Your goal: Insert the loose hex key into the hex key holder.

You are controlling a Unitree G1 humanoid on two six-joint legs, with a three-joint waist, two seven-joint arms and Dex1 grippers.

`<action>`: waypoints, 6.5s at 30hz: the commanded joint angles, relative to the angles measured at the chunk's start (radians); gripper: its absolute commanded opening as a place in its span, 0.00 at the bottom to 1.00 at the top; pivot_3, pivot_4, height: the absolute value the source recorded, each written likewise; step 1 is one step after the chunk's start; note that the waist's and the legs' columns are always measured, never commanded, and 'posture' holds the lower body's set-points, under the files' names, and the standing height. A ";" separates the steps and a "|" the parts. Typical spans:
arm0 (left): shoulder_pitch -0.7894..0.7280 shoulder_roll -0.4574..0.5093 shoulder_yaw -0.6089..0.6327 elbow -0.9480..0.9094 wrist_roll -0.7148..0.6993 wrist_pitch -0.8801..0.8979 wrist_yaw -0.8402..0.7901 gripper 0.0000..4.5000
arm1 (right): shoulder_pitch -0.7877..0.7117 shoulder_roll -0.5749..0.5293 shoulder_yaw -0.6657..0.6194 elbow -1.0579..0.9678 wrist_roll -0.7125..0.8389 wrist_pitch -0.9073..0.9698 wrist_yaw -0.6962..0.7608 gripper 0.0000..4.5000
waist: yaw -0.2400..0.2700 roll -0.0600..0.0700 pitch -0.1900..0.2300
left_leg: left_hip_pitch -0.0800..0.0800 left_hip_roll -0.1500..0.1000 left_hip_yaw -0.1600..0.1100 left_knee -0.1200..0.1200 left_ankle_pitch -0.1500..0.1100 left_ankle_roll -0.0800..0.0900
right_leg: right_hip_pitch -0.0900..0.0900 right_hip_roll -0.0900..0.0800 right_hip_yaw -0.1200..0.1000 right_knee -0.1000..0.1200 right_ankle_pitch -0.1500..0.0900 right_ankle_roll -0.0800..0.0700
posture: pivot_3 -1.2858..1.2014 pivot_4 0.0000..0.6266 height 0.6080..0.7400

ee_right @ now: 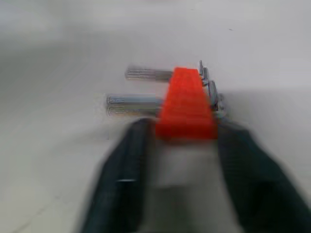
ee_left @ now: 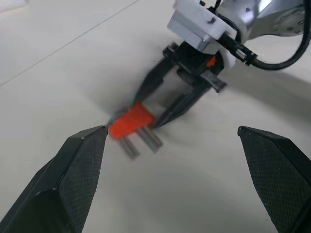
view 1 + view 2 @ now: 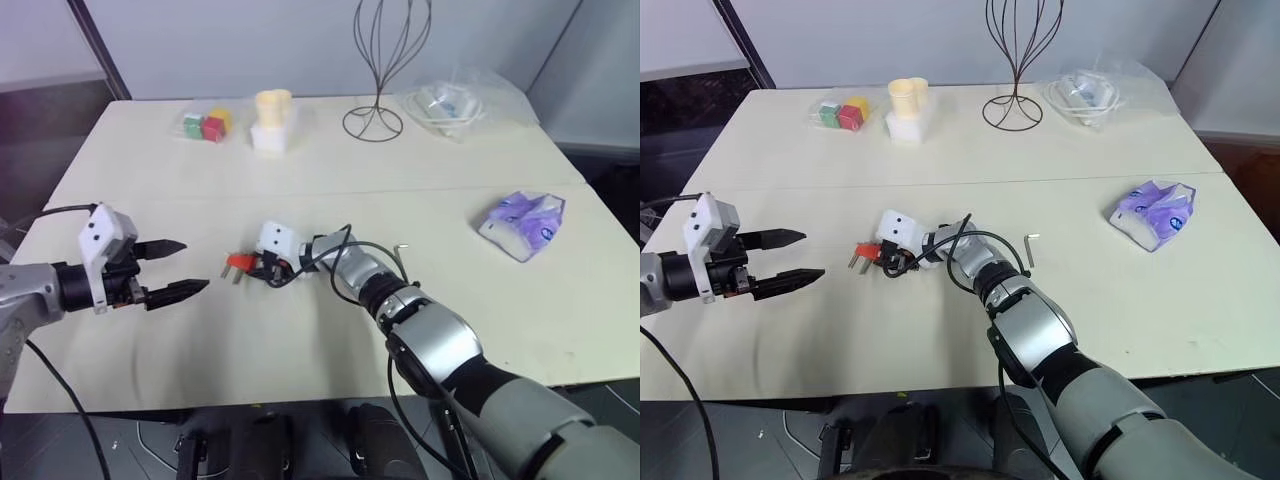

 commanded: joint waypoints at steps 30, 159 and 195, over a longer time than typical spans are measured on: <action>-0.811 -0.368 -0.295 0.733 0.085 -0.104 -0.164 1.00 | 0.055 -0.599 0.044 -0.729 -0.342 -0.657 -0.321 0.23 | 0.007 -0.001 0.001 | -0.005 -0.001 0.004 0.004 0.002 -0.001 | -0.004 0.003 -0.001 0.001 0.000 0.000 | 0.52 0.24 1.00; -0.652 -0.417 -0.340 0.552 0.115 -0.191 -0.119 0.00 | 0.275 -0.385 -0.447 -1.335 0.550 0.839 -0.286 0.01 | 0.044 -0.003 -0.001 | 0.004 -0.001 0.005 0.004 -0.006 0.012 | 0.008 0.002 0.000 -0.003 0.000 0.000 | 0.52 0.24 1.00; -1.002 -0.599 -0.319 0.832 0.133 -0.195 -0.246 0.00 | 0.302 -0.199 -0.381 -1.364 0.759 0.734 -0.346 0.01 | 0.035 -0.003 -0.001 | -0.003 0.000 0.005 0.005 -0.006 0.012 | 0.001 0.003 -0.001 -0.001 0.000 0.001 | 0.52 0.24 1.00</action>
